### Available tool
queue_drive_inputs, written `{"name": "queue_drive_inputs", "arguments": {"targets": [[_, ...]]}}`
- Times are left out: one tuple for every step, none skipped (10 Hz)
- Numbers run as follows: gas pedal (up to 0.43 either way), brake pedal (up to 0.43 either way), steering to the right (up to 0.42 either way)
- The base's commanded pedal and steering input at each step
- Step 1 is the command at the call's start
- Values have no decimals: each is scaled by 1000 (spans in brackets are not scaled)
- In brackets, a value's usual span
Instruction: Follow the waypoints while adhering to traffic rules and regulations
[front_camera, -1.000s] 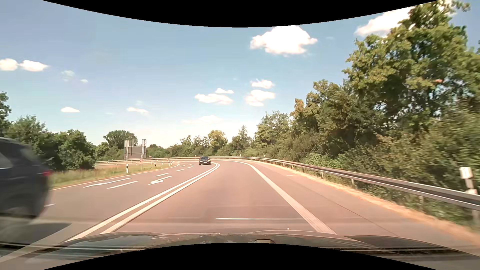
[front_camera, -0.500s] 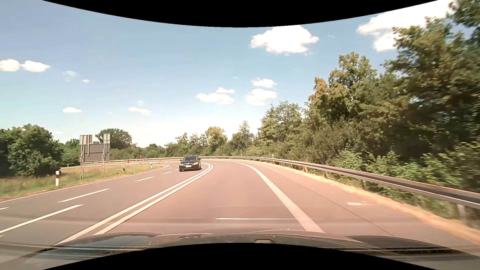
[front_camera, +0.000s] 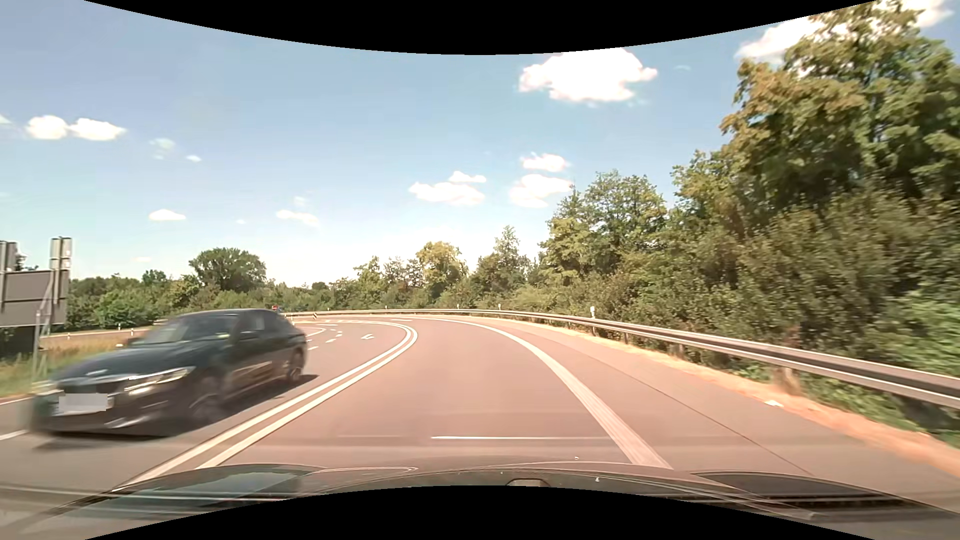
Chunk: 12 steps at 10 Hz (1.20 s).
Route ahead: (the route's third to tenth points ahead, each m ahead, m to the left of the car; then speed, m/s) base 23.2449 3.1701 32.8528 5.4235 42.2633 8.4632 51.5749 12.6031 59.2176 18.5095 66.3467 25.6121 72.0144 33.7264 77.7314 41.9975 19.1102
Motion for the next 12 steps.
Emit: {"name": "queue_drive_inputs", "arguments": {"targets": [[209,0,-34],[197,0,-39],[197,0,-44],[197,0,-45],[197,0,-45],[177,0,-45],[169,0,-47],[150,0,-47],[138,0,-48],[130,0,-50],[118,0,-55],[118,0,-62]]}}
